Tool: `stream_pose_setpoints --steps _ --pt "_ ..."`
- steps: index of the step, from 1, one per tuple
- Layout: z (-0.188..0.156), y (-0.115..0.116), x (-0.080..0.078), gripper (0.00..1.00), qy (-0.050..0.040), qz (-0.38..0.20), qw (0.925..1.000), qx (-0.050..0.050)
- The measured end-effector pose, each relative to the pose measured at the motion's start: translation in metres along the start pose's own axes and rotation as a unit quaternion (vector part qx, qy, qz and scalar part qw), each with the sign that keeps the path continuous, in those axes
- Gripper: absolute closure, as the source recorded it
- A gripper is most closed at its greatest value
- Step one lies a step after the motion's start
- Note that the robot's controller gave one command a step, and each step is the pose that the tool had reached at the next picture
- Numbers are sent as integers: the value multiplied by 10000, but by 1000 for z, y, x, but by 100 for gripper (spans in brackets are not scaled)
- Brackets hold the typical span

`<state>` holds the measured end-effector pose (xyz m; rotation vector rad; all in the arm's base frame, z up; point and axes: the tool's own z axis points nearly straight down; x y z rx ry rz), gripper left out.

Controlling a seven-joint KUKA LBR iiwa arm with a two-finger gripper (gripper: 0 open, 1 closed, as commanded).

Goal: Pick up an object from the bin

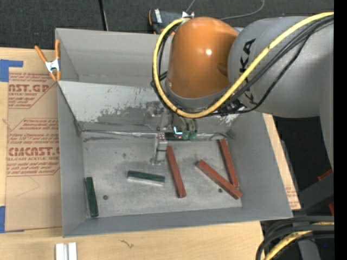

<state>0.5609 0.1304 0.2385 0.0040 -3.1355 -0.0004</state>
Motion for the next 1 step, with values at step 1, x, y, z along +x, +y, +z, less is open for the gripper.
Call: stream_pose_setpoints --steps 1 --pt "174 11 47 0 11 704 9975 5"
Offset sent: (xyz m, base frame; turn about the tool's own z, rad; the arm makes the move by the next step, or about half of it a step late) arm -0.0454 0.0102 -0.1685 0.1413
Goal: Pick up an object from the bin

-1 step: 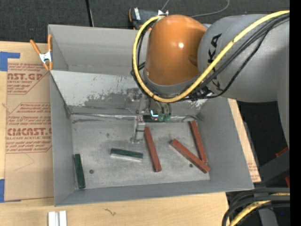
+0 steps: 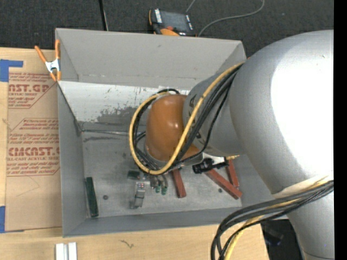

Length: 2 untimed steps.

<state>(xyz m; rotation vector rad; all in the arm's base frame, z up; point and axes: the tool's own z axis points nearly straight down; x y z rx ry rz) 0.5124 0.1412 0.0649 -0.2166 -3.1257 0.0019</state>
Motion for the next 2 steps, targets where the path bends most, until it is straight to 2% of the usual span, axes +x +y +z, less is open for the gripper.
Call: stream_pose_setpoints --steps 1,2 --pt "-36 -30 -19 0 -59 -311 9995 -5" --pt "-35 -18 9 0 -30 887 9960 -8"
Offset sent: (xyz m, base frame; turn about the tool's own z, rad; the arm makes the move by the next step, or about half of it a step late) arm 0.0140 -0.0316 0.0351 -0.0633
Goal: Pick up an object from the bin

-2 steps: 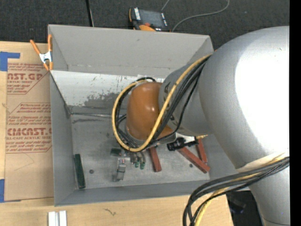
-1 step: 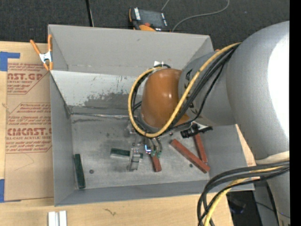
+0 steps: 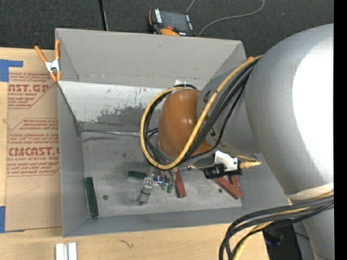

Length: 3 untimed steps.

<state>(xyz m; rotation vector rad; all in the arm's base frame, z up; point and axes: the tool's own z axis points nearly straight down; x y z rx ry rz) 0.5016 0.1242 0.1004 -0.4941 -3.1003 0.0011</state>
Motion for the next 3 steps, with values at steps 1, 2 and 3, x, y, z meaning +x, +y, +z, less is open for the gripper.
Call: stream_pose_setpoints --steps 1,2,3 --pt "32 10 10 0 9 338 9994 -1" --pt "31 -10 -21 0 -17 443 9990 -6" --pt "30 -9 -20 100 -10 434 9991 -11"
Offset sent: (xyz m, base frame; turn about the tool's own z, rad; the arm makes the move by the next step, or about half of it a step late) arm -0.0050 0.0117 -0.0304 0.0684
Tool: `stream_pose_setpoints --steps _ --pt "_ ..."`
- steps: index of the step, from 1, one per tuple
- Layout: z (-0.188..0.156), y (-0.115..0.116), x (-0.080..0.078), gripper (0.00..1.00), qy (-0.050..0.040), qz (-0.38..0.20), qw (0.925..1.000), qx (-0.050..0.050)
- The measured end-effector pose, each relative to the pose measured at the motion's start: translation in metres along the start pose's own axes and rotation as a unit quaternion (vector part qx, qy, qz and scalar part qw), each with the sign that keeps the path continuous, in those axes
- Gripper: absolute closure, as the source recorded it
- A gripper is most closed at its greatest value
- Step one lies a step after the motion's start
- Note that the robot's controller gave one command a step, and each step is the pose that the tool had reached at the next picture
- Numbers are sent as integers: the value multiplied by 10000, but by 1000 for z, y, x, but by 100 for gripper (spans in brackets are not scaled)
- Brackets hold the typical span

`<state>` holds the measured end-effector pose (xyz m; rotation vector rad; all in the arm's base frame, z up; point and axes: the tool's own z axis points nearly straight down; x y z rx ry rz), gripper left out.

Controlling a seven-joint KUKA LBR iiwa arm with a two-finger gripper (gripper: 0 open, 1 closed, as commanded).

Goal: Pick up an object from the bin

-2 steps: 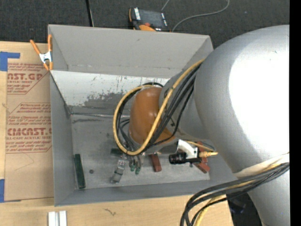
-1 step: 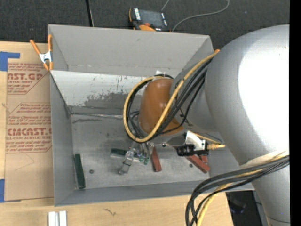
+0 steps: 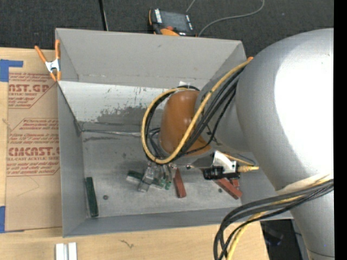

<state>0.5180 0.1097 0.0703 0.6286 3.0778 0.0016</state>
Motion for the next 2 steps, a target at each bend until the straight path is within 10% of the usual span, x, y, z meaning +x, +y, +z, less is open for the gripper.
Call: stream_pose_setpoints --steps 1,2 --pt "-10 0 0 100 1 -2 10000 0" --pt "-98 2 -1 100 -32 -7 10000 -21"
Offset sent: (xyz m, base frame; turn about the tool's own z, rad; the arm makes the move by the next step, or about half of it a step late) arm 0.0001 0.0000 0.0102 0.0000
